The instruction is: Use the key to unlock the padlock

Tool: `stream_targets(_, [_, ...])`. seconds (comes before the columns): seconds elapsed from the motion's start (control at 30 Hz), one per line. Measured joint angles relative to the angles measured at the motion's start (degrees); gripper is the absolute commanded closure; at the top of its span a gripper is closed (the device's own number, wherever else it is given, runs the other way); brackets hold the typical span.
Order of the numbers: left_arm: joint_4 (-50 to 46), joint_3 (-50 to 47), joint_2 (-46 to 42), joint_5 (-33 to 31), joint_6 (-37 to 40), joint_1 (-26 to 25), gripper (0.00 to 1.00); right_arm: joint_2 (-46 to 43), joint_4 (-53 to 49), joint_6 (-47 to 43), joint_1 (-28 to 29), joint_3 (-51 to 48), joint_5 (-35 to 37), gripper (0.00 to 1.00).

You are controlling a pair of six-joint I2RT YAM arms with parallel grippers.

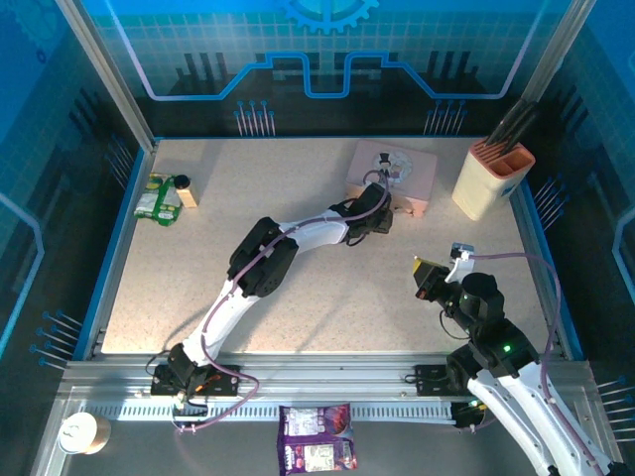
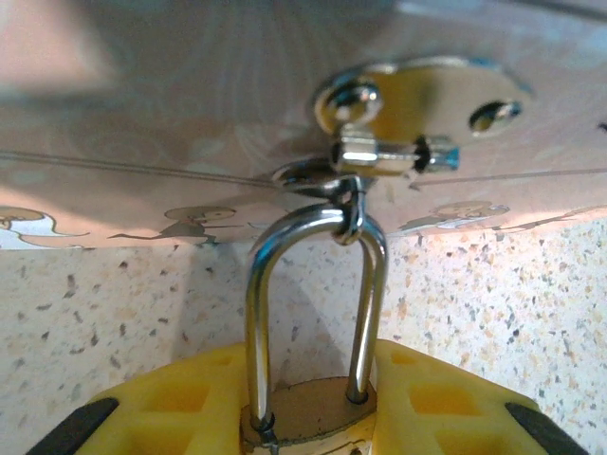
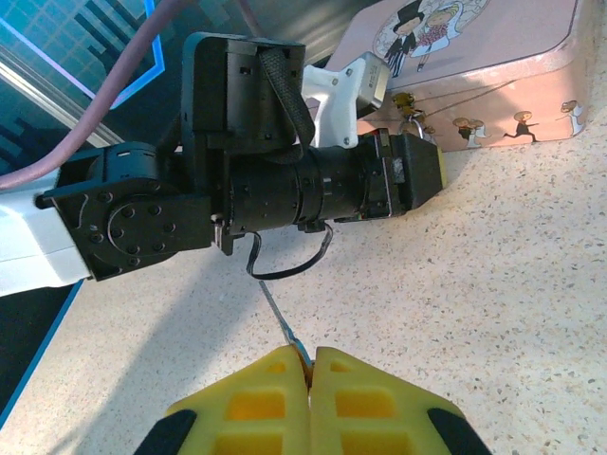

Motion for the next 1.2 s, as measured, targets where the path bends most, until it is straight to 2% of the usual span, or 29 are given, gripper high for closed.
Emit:
stream_targets(0.17, [0.4, -4.9, -3.3, -0.7, -0.5, 0.0, 0.90, 0.0, -0.2, 0.7, 0.0, -1.1, -0.1, 1.00])
stream_targets(0.43, [3.3, -23.2, -15.1, -0.9, -1.4, 1.2, 0.92, 1.0, -0.3, 1.0, -0.1, -1.5, -0.7, 1.00])
stream_targets(0.77, [7.1, -48.0, -32.9, -1.0, -4.1, 7.4, 0.93, 6.7, 2.7, 1.6, -0.4, -1.8, -3.2, 1.00])
stream_targets(0.93, [5.2, -58.6, -42.9, -2.4, -5.5, 10.3, 0.95, 8.7, 3.9, 1.9, -0.4, -1.8, -4.0, 1.00])
stream_targets(1.1, [2.5, -64.1, -48.8, -3.1, -6.5, 9.5, 0.97, 11.0, 4.6, 1.8, -0.4, -1.8, -4.6, 1.00])
stream_targets(1.2, [0.5, -64.9, -50.0, -4.7, -8.0, 7.2, 0.97, 11.4, 4.7, 1.8, -0.4, -1.8, -4.7, 1.00])
